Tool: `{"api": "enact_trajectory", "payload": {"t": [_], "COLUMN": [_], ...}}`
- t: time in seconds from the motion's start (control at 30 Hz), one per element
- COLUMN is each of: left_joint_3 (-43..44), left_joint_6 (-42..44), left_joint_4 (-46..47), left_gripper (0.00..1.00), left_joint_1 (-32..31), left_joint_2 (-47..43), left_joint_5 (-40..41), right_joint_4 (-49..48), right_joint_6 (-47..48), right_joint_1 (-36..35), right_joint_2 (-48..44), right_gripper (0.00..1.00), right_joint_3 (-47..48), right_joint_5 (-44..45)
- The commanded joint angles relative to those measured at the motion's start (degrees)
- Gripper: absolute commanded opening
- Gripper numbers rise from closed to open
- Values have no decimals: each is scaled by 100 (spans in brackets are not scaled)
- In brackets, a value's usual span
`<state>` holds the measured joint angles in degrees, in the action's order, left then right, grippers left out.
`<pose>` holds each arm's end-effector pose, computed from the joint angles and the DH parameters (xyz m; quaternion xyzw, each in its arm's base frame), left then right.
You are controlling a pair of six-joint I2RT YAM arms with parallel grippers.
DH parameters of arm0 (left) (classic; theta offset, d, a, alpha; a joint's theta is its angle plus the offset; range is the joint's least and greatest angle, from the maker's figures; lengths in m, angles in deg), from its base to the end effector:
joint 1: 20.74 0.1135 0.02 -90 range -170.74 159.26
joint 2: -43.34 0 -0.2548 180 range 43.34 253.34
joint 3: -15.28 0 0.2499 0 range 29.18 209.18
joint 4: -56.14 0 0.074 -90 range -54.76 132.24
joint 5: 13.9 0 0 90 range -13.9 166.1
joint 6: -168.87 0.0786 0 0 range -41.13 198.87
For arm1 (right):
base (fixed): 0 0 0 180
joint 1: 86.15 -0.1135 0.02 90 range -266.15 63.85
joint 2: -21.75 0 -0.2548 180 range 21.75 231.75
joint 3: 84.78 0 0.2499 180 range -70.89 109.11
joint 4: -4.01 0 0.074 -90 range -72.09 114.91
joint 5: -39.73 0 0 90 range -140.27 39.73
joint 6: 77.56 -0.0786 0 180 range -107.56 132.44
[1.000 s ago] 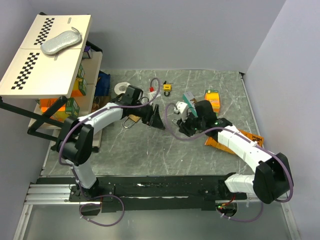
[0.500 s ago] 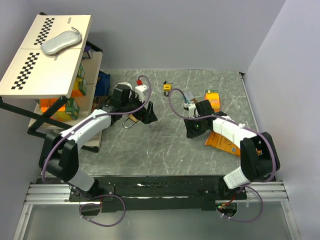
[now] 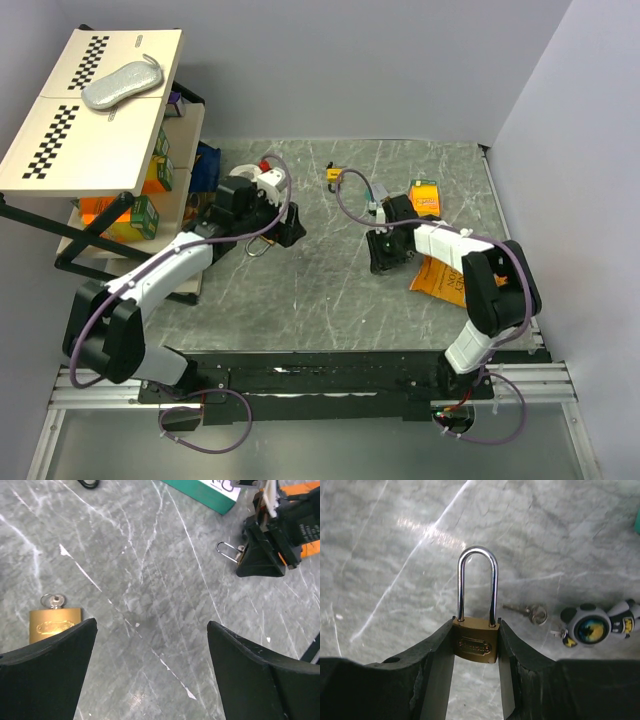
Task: Lock with the key
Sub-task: Place the lock at the center of the board, then pick up the lock from the center of the board.
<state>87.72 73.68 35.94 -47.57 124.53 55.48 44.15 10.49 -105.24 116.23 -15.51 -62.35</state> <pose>0.3062 -0.1859 0.2559 0.2484 0.8154 -0.2860 0.4378 0.3055 0.1231 0.1240 -0.1670 0.9573 0.1398 0.1899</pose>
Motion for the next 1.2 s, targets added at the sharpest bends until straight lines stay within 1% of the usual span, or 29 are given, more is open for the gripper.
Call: {"api": "enact_trajectory", "payload": {"t": [0.0,0.07,0.1,0.17,0.2,0.23,0.27,0.3,0.37,0.4,0.43,0.5,0.6,0.67,0.8,0.83,0.93,0.97,1.03,1.07,1.13,1.17], "left_joint_3": [-273,-64,59,324,368,386,368,351,324,350,438,517,562,570,982,1071,1405,1458,1651,1704,1853,1906], "left_joint_6": [-140,166,281,448,457,640,651,668,730,774,870,949,1002,1151,1380,1459,1618,1635,1723,1732,1802,1811], "left_joint_4": [762,361,-68,-387,-485,-564,-573,-574,-652,-748,-854,-1127,-1303,-1390,-1776,-1847,-2111,-2120,-2252,-2261,-2331,-2331], "left_gripper": [96,96,96,96,96,96,96,96,96,96,96,96,96,96,96,96,96,96,96,96,96,96], "left_joint_1": [-15,-7,-7,-7,2,2,11,11,2,11,11,29,55,55,134,169,301,362,415,485,556,652], "left_joint_2": [-498,-429,-376,-209,-165,-130,-130,-138,-86,-42,54,151,257,362,810,1037,1442,1522,1786,1865,2128,2216], "left_joint_5": [278,59,6,-178,-266,-319,-381,-399,-408,-390,-364,-320,-179,-83,208,312,515,594,726,744,788,779], "right_joint_4": [-31,-40,-40,-31,-22,-5,-5,21,30,74,83,109,153,197,171,162,66,-4,-84,-101,-180,-268], "right_joint_6": [-340,-419,-446,-516,-569,-595,-613,-639,-648,-648,-657,-648,-648,-613,-438,-394,-148,1,151,387,547,643], "right_joint_1": [20,11,19,20,20,20,20,20,20,20,28,20,28,19,20,11,20,20,20,20,20,20], "right_joint_2": [281,378,405,484,536,563,580,607,616,607,590,537,406,318,-86,-166,-534,-744,-948,-1149,-1360,-1640], "right_gripper": [21,23,27,28,31,32,34,39,43,50,54,58,68,69,75,77,84,88,92,98,99,99], "right_joint_3": [369,430,456,500,527,562,571,588,597,606,597,606,615,668,703,703,659,633,554,545,483,422], "right_joint_5": [170,214,241,241,267,302,320,398,417,434,443,390,303,241,65,39,-110,-172,-268,-452,-629,-655]}}
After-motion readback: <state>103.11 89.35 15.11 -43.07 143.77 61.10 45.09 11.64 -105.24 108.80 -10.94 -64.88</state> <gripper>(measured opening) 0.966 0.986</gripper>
